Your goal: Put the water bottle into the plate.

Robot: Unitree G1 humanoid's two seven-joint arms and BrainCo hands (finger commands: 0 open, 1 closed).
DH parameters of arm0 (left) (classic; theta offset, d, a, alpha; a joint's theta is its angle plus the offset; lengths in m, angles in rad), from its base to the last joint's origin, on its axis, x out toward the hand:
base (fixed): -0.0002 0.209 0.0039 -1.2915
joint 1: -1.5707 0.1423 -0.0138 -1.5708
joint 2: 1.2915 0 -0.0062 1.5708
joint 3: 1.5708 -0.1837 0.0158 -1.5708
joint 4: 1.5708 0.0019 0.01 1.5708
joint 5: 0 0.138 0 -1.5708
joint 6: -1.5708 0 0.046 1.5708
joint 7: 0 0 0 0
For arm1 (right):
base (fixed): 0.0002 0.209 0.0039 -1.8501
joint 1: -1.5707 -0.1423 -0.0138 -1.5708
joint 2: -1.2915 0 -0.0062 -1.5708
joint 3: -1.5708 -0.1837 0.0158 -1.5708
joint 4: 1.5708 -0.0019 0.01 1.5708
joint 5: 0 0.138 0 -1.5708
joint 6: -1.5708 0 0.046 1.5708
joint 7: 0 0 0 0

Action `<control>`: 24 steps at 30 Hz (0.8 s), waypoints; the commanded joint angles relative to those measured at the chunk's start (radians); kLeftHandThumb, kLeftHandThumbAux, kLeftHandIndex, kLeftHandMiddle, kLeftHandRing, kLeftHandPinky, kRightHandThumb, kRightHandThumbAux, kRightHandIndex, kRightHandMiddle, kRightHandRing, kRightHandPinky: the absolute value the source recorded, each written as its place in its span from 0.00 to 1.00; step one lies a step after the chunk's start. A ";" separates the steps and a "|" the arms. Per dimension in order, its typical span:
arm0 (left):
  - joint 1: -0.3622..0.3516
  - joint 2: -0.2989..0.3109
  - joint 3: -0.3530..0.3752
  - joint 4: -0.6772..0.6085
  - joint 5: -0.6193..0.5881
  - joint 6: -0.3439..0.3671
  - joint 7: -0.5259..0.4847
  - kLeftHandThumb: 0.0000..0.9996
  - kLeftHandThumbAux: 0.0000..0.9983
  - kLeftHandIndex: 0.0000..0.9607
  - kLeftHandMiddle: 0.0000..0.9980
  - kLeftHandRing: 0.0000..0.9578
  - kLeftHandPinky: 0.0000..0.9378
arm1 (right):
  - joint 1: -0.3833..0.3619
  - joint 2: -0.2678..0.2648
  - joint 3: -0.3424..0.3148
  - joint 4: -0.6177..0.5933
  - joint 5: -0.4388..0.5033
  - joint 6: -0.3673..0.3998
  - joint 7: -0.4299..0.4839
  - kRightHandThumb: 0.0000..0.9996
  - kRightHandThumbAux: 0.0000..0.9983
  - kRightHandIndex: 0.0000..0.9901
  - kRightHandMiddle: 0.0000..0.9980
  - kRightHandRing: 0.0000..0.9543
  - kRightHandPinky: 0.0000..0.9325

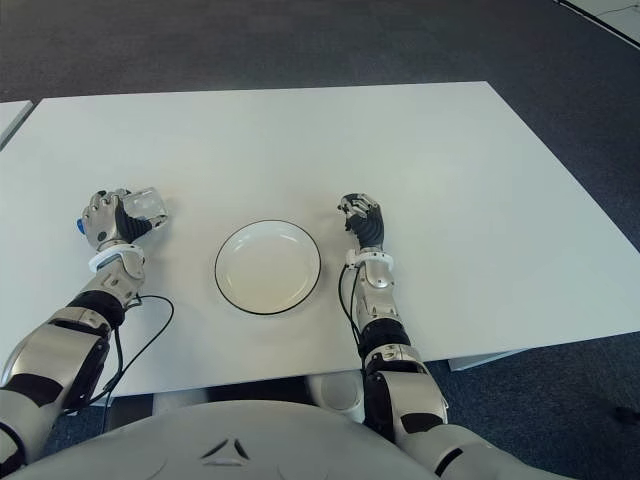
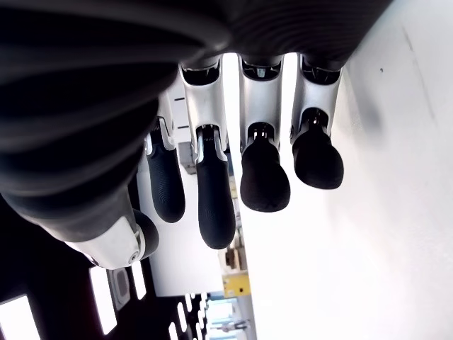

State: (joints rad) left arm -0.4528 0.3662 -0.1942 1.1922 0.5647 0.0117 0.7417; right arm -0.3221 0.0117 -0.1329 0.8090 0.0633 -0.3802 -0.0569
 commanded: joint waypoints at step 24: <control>0.110 -0.072 0.026 0.029 -0.099 0.024 -0.158 0.85 0.67 0.41 0.54 0.89 0.92 | 0.047 0.006 -0.005 0.045 0.002 0.070 -0.008 0.84 0.68 0.43 0.56 0.80 0.80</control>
State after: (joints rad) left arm -0.4543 0.3653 -0.1704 1.1715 0.5279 0.0288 0.7223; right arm -0.3239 0.0115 -0.1336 0.8088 0.0635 -0.3802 -0.0570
